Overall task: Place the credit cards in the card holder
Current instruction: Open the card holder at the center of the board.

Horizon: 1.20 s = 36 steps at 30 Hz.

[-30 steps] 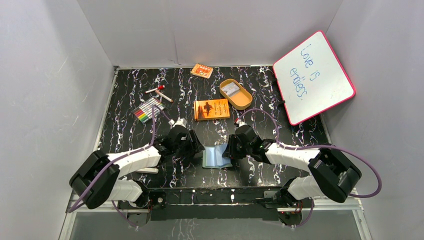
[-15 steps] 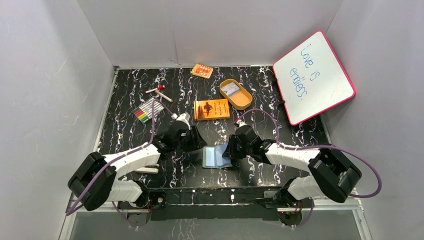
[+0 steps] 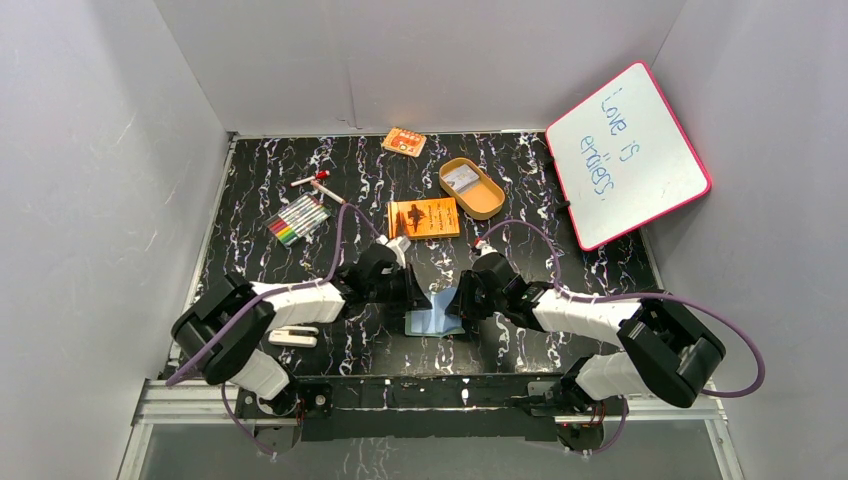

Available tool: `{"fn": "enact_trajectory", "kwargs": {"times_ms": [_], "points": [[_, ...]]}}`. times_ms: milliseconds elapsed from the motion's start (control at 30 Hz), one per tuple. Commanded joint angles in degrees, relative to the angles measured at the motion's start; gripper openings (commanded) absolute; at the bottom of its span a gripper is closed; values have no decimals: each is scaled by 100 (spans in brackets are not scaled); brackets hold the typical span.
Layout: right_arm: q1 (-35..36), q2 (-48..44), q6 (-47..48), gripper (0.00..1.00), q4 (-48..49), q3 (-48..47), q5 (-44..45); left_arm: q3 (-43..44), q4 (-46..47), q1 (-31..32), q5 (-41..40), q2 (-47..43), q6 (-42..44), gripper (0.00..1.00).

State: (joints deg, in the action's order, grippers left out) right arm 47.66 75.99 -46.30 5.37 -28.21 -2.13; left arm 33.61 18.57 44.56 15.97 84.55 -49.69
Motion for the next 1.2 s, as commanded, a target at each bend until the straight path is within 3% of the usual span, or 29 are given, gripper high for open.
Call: {"fn": "enact_trajectory", "kwargs": {"times_ms": [0, 200, 433, 567, 733, 900, 1167], "points": [[33, -15, 99, 24, -290, 173, 160, 130, 55, 75, 137, 333, 52, 0], [33, -55, 104, 27, -293, 183, 138, 40, 245, 80, 164, 590, -3, 0], [33, -595, 121, 53, -971, -32, 377, 2, 138, 77, -31, 570, 107, 0], [32, -1142, 324, 59, -1707, -395, 609, -83, 211, 80, -88, 622, 105, 0], [32, -1623, 698, 59, -2247, -992, 403, -109, 292, 75, -90, 693, 75, 0], [43, -1430, 813, 55, -1390, -1127, -1030, -78, 305, 75, -109, 705, 64, 0], [64, -557, 407, 45, -238, -747, -1273, -126, 251, 77, -157, 613, 43, 0]]}}
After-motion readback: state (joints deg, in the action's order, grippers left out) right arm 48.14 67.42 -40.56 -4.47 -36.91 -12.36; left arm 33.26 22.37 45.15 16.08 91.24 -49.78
